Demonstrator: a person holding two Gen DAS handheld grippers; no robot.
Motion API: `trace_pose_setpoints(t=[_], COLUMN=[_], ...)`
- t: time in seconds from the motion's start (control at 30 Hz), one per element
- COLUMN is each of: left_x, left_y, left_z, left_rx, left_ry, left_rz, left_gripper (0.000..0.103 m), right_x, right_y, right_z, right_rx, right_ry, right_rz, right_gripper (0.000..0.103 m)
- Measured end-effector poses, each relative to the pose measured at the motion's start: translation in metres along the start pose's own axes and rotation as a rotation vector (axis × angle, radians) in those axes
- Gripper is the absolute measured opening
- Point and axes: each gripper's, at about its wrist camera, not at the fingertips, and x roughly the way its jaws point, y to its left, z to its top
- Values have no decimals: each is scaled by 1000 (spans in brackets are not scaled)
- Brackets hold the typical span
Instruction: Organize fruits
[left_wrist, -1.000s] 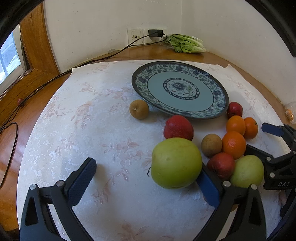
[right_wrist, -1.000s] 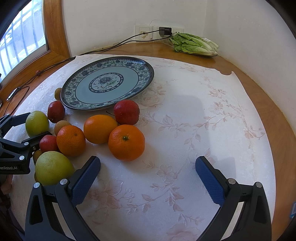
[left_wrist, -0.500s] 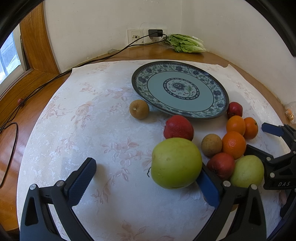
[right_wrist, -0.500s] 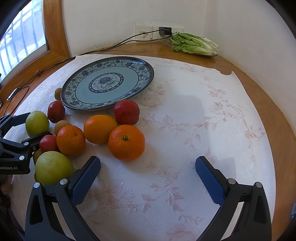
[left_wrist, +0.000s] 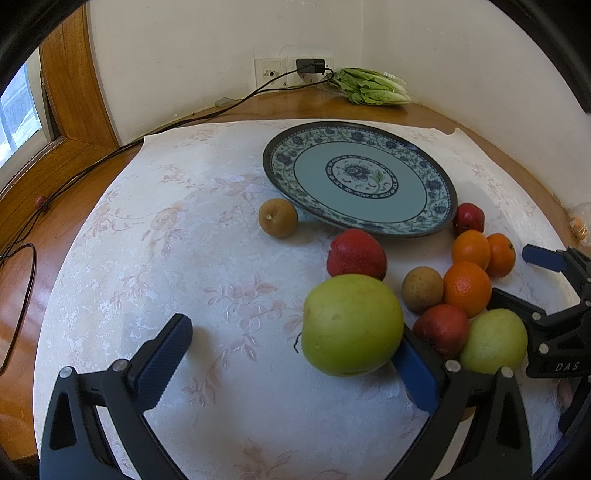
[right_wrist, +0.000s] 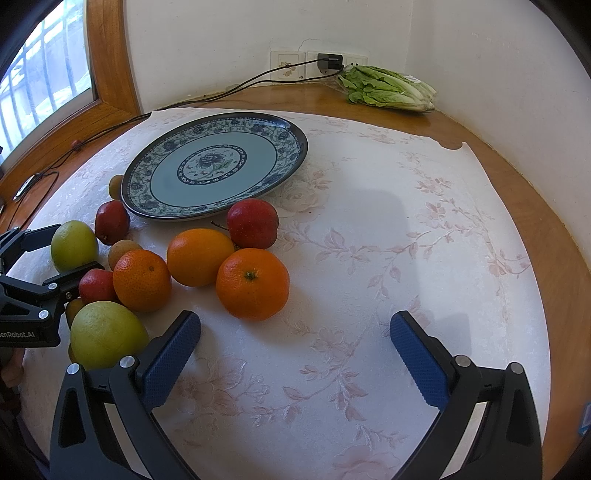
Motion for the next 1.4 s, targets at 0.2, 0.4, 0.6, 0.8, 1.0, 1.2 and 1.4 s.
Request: trace_pose_setpoints(t=[0.2, 0.4, 0.6, 0.8, 1.0, 1.2, 1.4], left_x=[0, 0, 0, -1, -1, -15, -33], left_y=[0, 0, 0, 2, 3, 4, 4], left_z=[0, 0, 0, 0, 5, 1, -1], left_rx=[0, 0, 0, -4, -18, -32, -38], left_ry=[0, 0, 3, 16, 34, 16, -12], left_rz=[0, 0, -1, -4, -5, -32, -51], left_gripper=[103, 103, 103, 103, 102, 101, 98], right_x=[0, 0, 0, 0, 0, -10, -22], right_y=[0, 0, 0, 0, -2, -5, -7], right_z=[0, 0, 0, 2, 6, 5, 4], right_rx=[0, 0, 0, 3, 9, 14, 44], right_ry=[0, 0, 1, 14, 29, 34, 17], right_rz=[0, 0, 1, 5, 10, 53, 86], right_gripper=[103, 103, 103, 103, 101, 91, 87])
